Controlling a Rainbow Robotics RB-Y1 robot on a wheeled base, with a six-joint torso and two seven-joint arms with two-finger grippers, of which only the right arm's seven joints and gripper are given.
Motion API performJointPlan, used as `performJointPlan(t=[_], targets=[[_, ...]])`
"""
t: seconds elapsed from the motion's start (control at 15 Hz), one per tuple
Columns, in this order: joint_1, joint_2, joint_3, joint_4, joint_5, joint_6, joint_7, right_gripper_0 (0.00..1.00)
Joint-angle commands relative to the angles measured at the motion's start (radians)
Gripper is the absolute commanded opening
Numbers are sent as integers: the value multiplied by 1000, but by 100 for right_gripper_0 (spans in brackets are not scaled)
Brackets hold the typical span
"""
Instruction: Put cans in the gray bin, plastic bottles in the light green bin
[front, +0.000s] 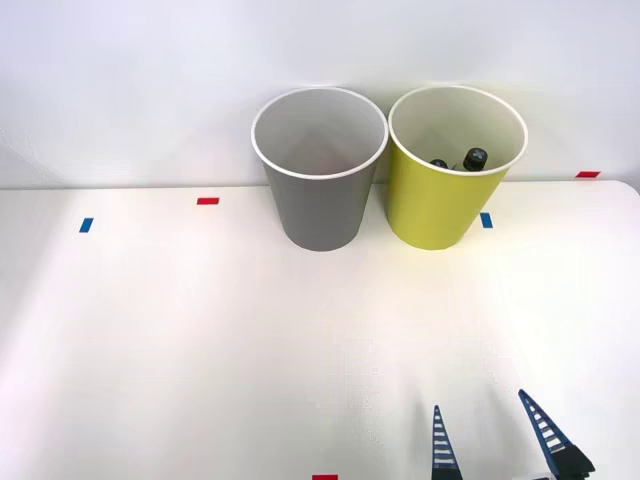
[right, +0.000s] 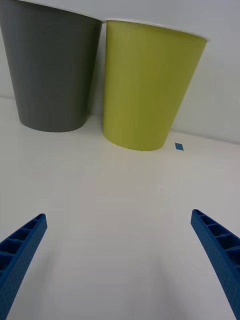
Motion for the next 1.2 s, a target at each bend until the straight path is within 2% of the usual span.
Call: performJointPlan(t=[0.07,1.2], targets=[[0,0,0,0,0,0,0,100],[0,0,0,0,0,0,0,100]])
